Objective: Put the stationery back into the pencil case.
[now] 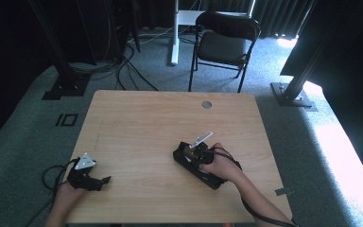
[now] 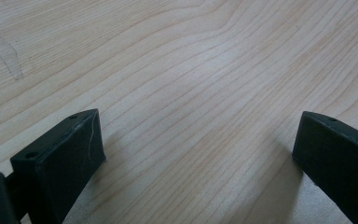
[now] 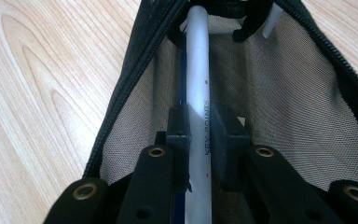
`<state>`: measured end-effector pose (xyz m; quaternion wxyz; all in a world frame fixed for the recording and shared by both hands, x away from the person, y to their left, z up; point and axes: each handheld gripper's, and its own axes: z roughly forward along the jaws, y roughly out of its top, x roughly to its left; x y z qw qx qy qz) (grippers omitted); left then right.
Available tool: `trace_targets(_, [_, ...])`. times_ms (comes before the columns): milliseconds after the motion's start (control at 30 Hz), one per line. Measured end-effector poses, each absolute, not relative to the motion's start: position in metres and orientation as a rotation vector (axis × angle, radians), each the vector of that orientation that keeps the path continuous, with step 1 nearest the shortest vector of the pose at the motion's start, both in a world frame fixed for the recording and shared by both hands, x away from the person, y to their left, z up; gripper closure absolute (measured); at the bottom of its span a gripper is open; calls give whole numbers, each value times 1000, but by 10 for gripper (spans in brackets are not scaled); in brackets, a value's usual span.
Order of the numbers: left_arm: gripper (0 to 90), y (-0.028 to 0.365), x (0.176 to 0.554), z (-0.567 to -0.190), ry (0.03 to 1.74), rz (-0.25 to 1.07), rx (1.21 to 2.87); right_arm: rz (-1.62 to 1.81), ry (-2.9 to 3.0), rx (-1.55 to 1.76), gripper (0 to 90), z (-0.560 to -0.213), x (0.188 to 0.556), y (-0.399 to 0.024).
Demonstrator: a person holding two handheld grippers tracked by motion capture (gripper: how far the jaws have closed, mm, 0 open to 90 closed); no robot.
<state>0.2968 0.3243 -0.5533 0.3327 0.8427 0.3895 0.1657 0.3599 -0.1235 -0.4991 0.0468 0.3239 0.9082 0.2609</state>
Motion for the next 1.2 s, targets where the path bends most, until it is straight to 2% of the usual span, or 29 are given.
trace_targets(133, [22,324,297,-553,1018,433,2201,821,2780,999,744,-496,360,-125])
trace_targets(467, [22,324,297,-553,1018,433,2201,924,2736,972,737,-472,356,-137])
trace_targets(767, [22,324,297,-553,1016,434,2202,1111,2639,975,680,-444,355,-158])
trace_targets(1200, [22,324,297,-553,1017,435,2203,1181,2469,1072,612,-434,366,-189])
